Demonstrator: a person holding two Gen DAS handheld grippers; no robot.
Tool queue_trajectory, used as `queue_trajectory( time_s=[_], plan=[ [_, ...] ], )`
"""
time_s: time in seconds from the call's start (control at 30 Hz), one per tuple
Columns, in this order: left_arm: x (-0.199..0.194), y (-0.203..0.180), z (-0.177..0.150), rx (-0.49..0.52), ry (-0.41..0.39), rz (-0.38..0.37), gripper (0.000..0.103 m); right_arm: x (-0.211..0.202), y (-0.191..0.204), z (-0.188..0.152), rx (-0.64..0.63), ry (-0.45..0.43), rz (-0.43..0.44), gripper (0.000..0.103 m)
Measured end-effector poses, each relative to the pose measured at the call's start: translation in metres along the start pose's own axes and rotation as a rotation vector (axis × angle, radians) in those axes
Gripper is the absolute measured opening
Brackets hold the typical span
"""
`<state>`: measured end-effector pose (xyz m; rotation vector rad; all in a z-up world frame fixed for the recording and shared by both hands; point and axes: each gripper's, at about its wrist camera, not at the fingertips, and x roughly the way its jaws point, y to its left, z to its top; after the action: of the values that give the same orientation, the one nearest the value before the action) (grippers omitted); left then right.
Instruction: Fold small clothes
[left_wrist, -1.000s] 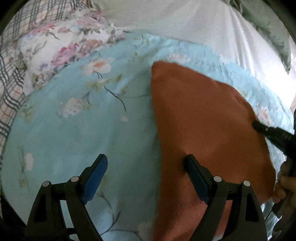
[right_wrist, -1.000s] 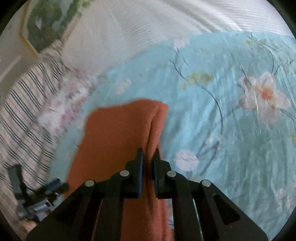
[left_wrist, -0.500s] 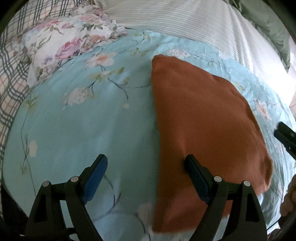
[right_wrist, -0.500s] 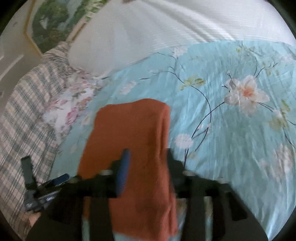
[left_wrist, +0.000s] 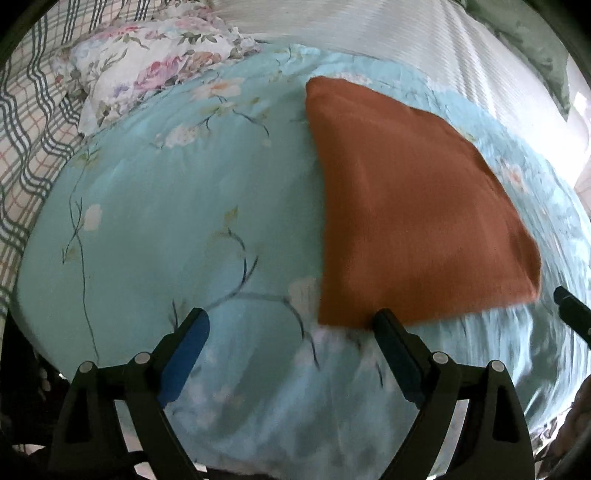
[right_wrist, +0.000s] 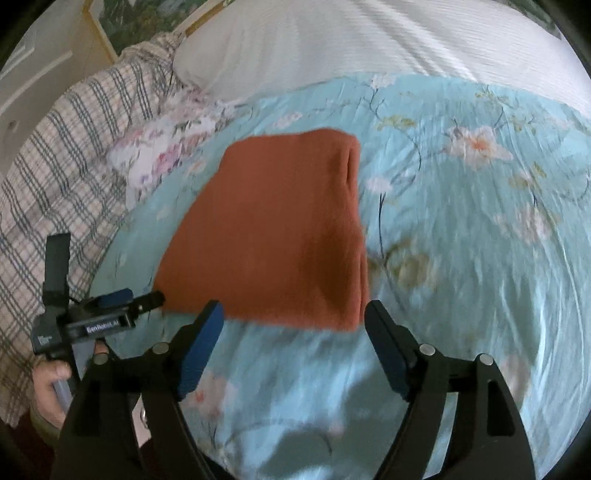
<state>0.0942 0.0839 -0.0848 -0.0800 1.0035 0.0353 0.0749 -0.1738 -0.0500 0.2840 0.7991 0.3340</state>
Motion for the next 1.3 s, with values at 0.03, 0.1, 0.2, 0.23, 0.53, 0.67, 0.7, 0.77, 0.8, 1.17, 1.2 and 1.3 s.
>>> queue_trajectory(
  time_s=[0.03,0.1,0.2,0.23,0.53,0.67,0.7,0.77,0.8,1.17,1.2,1.3],
  plan=[
    [-0.002,-0.001,-0.005,0.011,0.005,0.003,0.091,0.001,0.001,-0.005,-0.004,0.015,0.001,0.08],
    [-0.004,-0.004,-0.012,0.032,0.011,0.012,0.091,0.002,0.003,-0.013,-0.012,0.039,0.003,0.08],
    [-0.009,-0.012,-0.022,0.068,0.018,0.015,0.091,0.003,0.004,-0.02,-0.017,0.057,-0.004,0.08],
    [-0.012,-0.015,-0.025,0.081,0.015,0.018,0.091,0.002,0.004,-0.021,-0.017,0.06,-0.007,0.08],
    [-0.05,-0.037,-0.026,0.199,-0.065,0.047,0.091,-0.016,0.015,-0.019,-0.044,0.065,0.006,0.081],
    [-0.072,-0.049,-0.027,0.252,-0.103,0.062,0.091,-0.028,0.025,-0.016,-0.082,0.057,0.02,0.088],
    [-0.077,-0.05,-0.027,0.262,-0.113,0.066,0.091,-0.032,0.028,-0.015,-0.094,0.049,0.021,0.089],
    [-0.084,-0.051,-0.027,0.275,-0.121,0.067,0.091,-0.037,0.032,-0.013,-0.107,0.039,0.017,0.09],
    [-0.085,-0.05,-0.027,0.275,-0.124,0.065,0.091,-0.038,0.034,-0.012,-0.114,0.036,0.015,0.09],
    [-0.07,-0.041,-0.022,0.279,-0.129,0.144,0.091,-0.018,0.036,-0.011,-0.15,0.089,-0.007,0.094],
    [-0.069,-0.04,-0.02,0.276,-0.125,0.145,0.091,-0.015,0.036,-0.011,-0.154,0.094,-0.009,0.094],
    [-0.065,-0.039,-0.017,0.278,-0.125,0.148,0.091,-0.009,0.036,-0.008,-0.165,0.108,-0.014,0.094]
  ],
)
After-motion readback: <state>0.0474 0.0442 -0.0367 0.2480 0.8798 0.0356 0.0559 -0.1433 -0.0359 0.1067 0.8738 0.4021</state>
